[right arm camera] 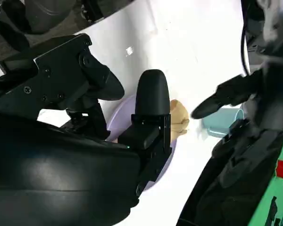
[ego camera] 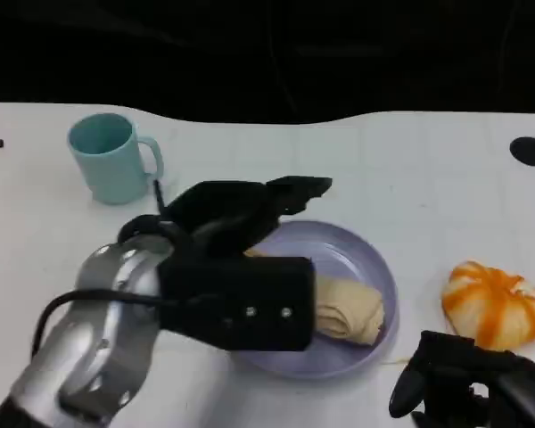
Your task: Grasp the towel on the left side of the plate with the left hand and place it into the plate.
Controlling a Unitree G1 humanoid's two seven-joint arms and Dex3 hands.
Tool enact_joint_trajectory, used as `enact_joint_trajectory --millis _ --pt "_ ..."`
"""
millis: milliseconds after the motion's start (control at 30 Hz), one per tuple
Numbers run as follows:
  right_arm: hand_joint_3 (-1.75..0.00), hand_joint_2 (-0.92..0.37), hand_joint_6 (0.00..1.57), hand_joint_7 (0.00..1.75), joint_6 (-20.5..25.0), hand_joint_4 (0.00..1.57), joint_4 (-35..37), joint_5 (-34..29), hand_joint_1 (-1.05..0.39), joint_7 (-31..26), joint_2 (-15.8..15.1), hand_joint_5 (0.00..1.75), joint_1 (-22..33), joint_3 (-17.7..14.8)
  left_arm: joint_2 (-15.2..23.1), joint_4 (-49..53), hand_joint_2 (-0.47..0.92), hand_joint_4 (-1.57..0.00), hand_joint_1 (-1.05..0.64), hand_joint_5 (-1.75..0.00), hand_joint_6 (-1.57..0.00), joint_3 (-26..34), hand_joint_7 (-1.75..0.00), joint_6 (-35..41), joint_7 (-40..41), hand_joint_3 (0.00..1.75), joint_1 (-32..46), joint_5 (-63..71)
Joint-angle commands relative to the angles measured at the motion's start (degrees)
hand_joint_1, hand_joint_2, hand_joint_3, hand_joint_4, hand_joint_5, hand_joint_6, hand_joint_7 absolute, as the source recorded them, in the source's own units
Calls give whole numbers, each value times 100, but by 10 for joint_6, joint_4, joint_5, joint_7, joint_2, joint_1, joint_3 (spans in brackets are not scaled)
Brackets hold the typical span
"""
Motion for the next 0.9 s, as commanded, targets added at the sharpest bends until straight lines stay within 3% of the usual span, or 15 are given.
enact_joint_trajectory --millis 33,100,233,367,500,533,633,733,900 --pt "-109 -61 62 147 11 73 -7 6 -4 0 -4 175 -2 -4 5 -62 92 -61 -48 -39 -42 69 -15 -1 8 25 62 -72" --pt "-109 -61 62 147 6 73 -4 7 -4 0 -2 175 -3 -5 1 -82 92 -67 -45 -43 -48 96 -17 -14 22 25 93 -103" --pt "-109 -60 63 147 2 73 -1 5 -5 -2 0 175 -3 -5 -15 -119 92 -61 -35 -81 -64 145 -16 -31 47 22 156 -172" --pt "-110 -60 62 147 0 72 2 4 -5 -5 3 175 -4 -3 -29 -142 92 -62 -26 -99 -74 181 -21 -61 68 22 213 -233" --pt "-110 -61 61 147 -5 71 6 -1 -3 -9 5 175 -8 -1 -47 -161 91 -62 -19 -116 -76 215 -42 -85 87 30 266 -288" --pt "-110 -62 61 147 -9 71 9 -3 -2 -9 4 175 -9 -1 -56 -164 88 -64 -16 -119 -76 225 -54 -92 94 35 281 -304" --pt "-111 -61 60 147 -17 70 17 -2 -1 -8 6 175 -13 -3 -73 -180 71 -71 -12 -132 -74 243 -90 -82 104 72 325 -349" --pt "-112 -61 60 148 -24 70 23 -1 -2 -7 7 175 -16 -3 -77 -204 60 -73 -12 -139 -71 251 -106 -52 101 96 371 -390" --pt "-112 -60 60 148 -36 70 30 -2 -2 -5 7 175 -16 -3 -93 -265 64 -70 -18 -149 -67 257 -115 48 118 98 421 -464"
